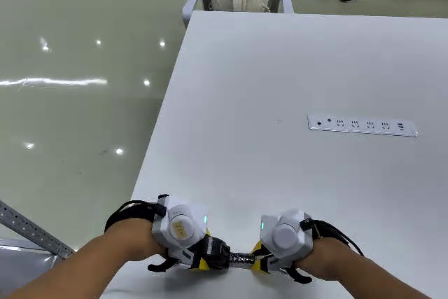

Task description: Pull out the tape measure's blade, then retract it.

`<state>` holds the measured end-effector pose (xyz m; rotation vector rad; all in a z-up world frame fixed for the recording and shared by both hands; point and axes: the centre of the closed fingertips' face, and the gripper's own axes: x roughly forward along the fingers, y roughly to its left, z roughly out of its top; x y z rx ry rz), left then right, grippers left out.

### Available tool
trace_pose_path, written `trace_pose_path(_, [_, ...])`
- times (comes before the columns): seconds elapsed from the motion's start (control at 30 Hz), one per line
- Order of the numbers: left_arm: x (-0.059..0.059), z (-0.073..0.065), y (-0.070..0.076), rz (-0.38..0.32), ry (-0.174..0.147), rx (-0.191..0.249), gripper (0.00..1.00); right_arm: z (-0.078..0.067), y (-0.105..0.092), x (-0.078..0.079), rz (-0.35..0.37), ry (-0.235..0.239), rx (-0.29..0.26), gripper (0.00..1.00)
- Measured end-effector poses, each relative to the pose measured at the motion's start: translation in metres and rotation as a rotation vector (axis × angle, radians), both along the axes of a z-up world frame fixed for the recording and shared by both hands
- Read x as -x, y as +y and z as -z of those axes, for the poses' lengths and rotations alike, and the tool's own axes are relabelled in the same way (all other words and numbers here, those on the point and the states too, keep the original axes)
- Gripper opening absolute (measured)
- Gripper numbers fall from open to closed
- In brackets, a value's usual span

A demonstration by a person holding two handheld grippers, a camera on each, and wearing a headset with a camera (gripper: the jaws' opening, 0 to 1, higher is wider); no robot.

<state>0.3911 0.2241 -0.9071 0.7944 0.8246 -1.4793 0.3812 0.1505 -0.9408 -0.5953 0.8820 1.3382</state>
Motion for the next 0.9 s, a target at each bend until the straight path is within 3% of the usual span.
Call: trace_pose_path(0.9, [0.001,-0.001,0.0,-0.008,-0.004,-0.002,0.33,0.0,-0.019,0.003,0.011,0.008,0.022,0.11])
